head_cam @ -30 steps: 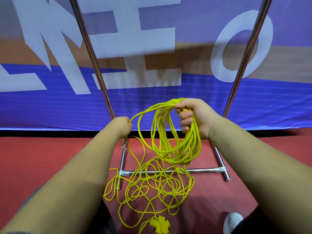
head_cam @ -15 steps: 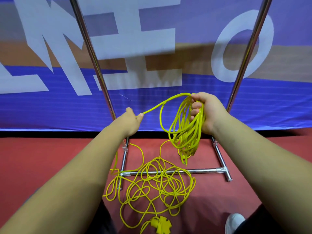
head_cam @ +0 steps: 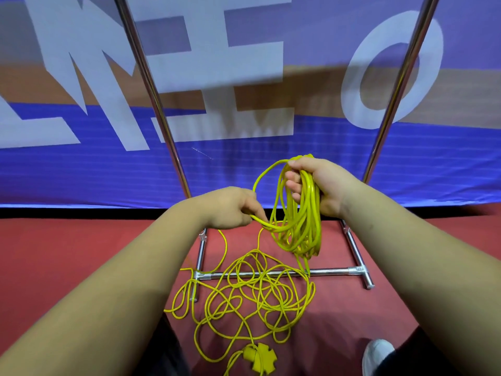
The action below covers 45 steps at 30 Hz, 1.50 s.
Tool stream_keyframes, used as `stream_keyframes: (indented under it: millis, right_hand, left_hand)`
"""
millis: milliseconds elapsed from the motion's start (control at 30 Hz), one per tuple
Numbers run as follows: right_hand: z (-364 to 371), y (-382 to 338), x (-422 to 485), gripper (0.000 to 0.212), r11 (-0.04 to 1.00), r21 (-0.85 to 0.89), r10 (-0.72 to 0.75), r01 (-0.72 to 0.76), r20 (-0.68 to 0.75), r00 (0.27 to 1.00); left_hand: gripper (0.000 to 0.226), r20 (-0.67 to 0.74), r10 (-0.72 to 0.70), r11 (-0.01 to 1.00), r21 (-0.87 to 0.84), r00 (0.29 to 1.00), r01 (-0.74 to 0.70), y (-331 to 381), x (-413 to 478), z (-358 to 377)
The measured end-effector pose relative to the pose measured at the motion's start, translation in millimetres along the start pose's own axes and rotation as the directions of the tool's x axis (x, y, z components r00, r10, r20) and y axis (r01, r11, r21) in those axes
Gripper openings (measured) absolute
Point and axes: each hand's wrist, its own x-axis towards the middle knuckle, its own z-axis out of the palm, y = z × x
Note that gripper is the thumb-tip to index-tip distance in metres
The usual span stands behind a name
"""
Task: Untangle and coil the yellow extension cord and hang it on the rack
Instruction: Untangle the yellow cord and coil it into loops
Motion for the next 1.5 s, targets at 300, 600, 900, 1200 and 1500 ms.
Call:
stream_keyframes:
  millis: [300,600,900,1200,1500]
  right_hand:
    - [12.7,35.4,4.4,0.017,0.958,-0.277,0.11,-0.079,0.096,0.989]
    - [24.5,38.5,1.9,0.02,0.965,-0.246,0.11,-0.088,0.076,0.991]
    - [26.8,32.4,-0.8,0.033,0.966,-0.244,0.128,-0.086,0.162,0.979]
    - [33.9,31.2,-4.0,0.017,0.989,-0.123,0.111,-0.086,0.207,0.972]
    - [33.6,27.7,-4.7,0.014,0.992,-0.127,0.056,-0.027,0.231,0.971]
  left_hand:
    - [0.022,-0.526,-0.013,1.0,-0.011,0.85,0.008,25.9,-9.2,-8.0]
    - [0.025,-0.183,-0.44,0.857,-0.377,0.879,0.351,-30.3,-27.9,-15.2]
    - [0.052,-0.298,0.073,0.996,-0.036,0.952,-0.087,-0.1,-20.5,-28.1]
    - [0.029,-0.454,-0.075,0.995,0.019,0.888,0.094,-13.5,-8.5,-15.1]
    - [0.044,-0.196,-0.47,0.878,-0.202,0.861,0.434,-32.1,12.9,25.8]
